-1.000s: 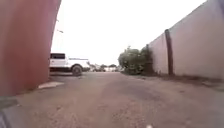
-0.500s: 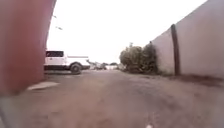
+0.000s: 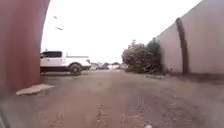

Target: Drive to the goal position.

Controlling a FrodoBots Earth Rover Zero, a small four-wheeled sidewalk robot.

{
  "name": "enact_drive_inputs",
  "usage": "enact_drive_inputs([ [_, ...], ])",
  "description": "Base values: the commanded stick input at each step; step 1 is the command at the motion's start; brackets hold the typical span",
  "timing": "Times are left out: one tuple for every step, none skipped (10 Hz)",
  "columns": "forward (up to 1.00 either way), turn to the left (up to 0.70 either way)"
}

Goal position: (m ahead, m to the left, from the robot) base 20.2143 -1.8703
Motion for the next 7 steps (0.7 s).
enact_drive_inputs([
  [1.00, 0.00],
  [1.00, 0.00],
  [1.00, 0.00],
  [1.00, 0.00],
  [1.00, 0.00],
  [1.00, 0.00],
  [1.00, 0.00],
])
